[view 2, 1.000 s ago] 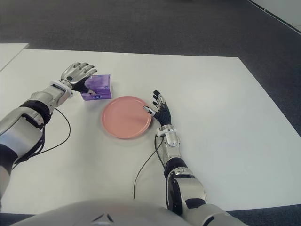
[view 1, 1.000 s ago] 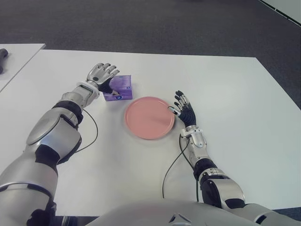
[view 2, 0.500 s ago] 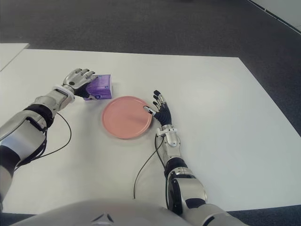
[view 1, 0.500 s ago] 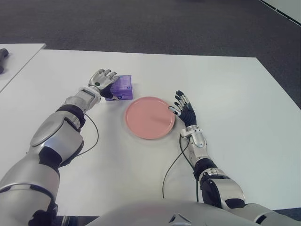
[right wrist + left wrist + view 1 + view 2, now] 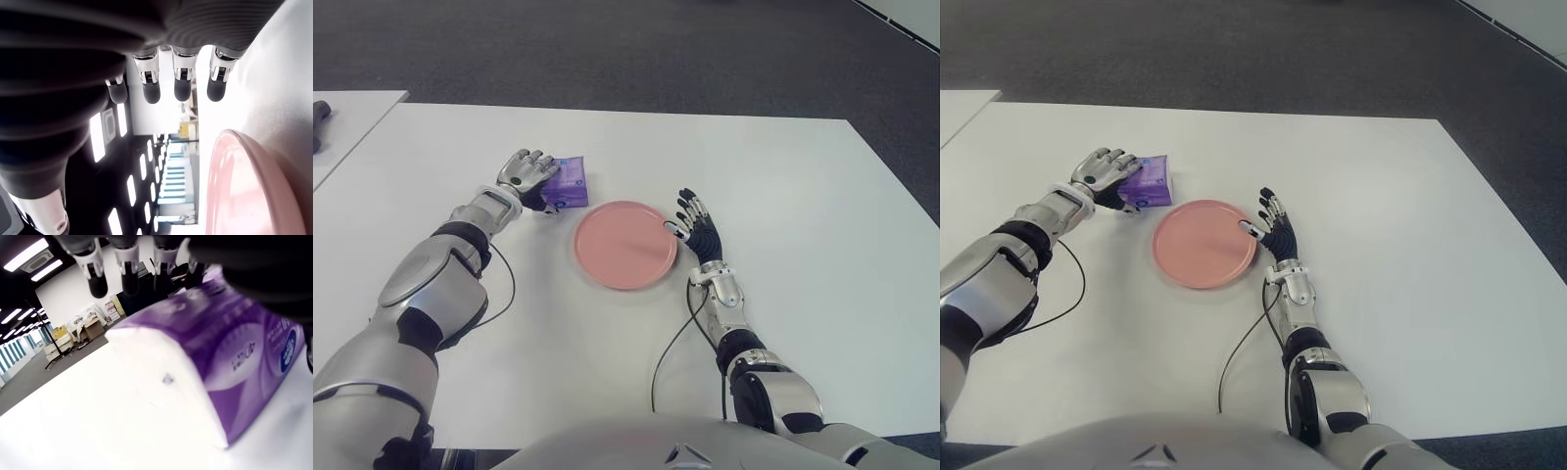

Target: Put the tissue paper into the plate.

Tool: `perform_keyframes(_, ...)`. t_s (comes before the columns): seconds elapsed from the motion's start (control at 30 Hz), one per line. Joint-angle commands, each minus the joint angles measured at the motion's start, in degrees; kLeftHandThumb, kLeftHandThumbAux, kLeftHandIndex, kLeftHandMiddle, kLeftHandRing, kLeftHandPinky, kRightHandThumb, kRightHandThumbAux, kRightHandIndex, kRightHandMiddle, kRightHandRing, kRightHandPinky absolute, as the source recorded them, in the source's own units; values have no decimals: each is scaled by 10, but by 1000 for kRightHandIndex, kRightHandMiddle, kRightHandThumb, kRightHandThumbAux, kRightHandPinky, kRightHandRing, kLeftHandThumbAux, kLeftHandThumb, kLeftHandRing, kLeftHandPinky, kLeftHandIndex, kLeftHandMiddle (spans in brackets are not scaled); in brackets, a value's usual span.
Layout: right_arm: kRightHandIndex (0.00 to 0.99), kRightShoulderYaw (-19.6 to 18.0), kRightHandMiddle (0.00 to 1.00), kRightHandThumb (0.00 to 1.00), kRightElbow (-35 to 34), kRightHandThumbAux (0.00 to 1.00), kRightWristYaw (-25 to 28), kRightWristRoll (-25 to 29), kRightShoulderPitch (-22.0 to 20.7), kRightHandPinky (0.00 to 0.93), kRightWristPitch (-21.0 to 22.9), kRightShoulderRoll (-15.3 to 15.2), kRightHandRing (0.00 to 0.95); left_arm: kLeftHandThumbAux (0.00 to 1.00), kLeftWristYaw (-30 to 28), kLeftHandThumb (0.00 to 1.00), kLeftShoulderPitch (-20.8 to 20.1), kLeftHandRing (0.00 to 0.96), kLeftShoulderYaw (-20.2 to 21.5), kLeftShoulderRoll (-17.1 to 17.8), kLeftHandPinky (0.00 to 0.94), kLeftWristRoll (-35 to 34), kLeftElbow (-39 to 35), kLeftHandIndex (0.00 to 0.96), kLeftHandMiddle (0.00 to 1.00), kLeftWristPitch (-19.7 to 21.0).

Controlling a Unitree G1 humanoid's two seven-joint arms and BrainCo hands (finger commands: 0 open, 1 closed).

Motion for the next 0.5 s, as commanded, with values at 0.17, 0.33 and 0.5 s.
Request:
perform_keyframes(0.17,62,-8,30,96,49,706,3,12,81,55,10,5,13,348,-16,59,23,0,-2,-15,0,-1,9,0,0,0)
perform_keyframes(0.33,62,-8,30,96,48,706,3,12,83,55,9,4,13,362,-13,64,24,0,-1,-19,0,-2,9,0,0,-1)
perform_keyframes(0.5,62,-8,30,96,47,706,3,12,84,55,8,5,13,369,-9,72,26,0,-2,-23,0,-1,9,0,0,-1)
